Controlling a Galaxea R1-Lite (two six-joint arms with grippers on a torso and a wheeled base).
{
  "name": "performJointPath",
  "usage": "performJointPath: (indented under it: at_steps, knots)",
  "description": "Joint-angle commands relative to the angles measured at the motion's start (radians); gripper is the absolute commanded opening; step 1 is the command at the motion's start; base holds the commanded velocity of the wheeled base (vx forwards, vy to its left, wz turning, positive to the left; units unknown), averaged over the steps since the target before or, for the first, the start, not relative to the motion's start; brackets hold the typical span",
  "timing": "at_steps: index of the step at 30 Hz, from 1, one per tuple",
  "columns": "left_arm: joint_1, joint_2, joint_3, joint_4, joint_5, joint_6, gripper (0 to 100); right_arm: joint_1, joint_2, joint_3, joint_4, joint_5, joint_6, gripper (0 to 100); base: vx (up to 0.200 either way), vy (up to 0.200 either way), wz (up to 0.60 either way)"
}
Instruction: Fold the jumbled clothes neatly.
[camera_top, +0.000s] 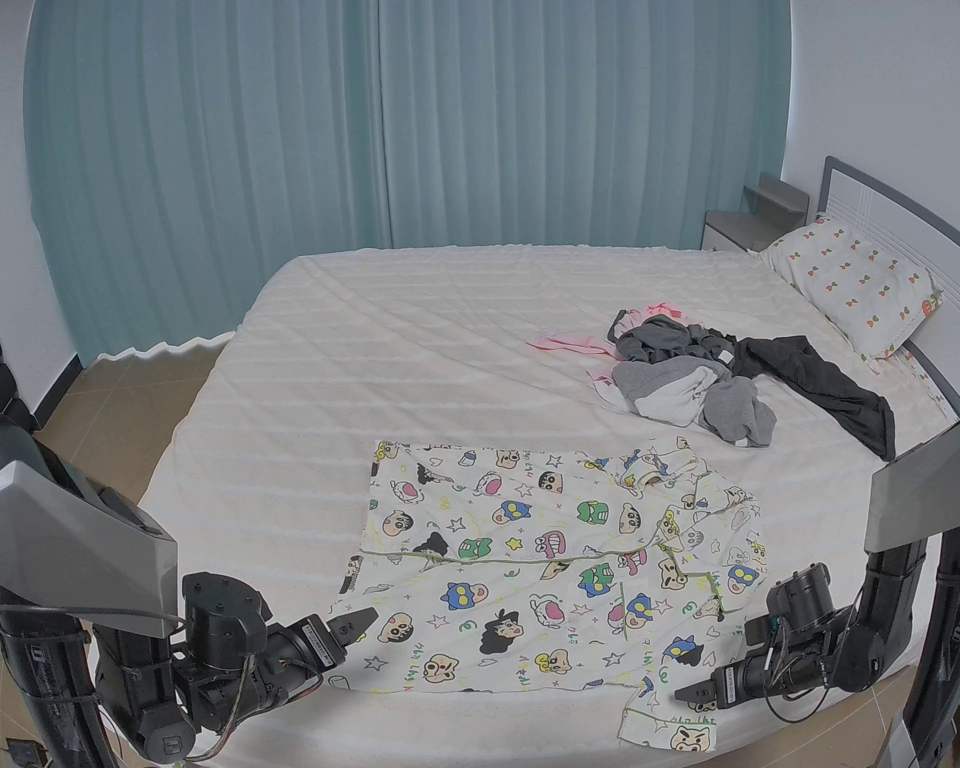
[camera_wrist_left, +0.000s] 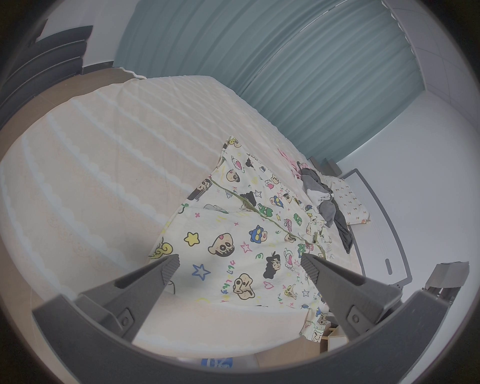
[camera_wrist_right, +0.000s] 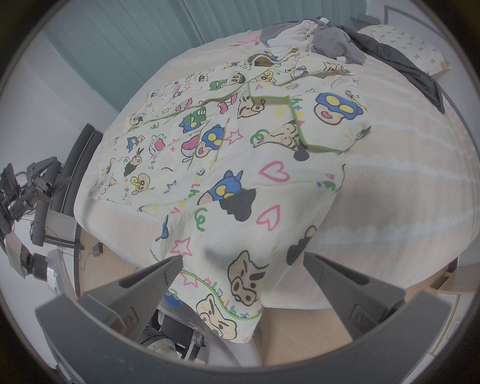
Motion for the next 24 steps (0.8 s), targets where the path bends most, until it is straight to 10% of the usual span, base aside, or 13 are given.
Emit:
performJointPath:
  at_steps: [1, 10, 11, 24]
  knots:
    - [-0.011, 0.045, -0.001, -0.019, 0.019, 0.0, 100, 0.072, 0.126, 0.031, -0.093, -0.057, 0.061, 100, 0.0, 0.0, 0.0]
    - [-0.013, 0.046, -0.001, -0.019, 0.02, 0.0, 100, 0.096, 0.195, 0.086, -0.27, -0.088, 0.078, 100, 0.0, 0.0, 0.0]
    - [-0.013, 0.046, -0.001, -0.019, 0.02, 0.0, 100, 0.096, 0.193, 0.089, -0.27, -0.091, 0.078, 0, 0.0, 0.0, 0.0]
    - [-0.013, 0.046, -0.001, -0.019, 0.022, 0.001, 100, 0.095, 0.184, 0.121, -0.271, -0.143, 0.062, 0, 0.0, 0.0, 0.0]
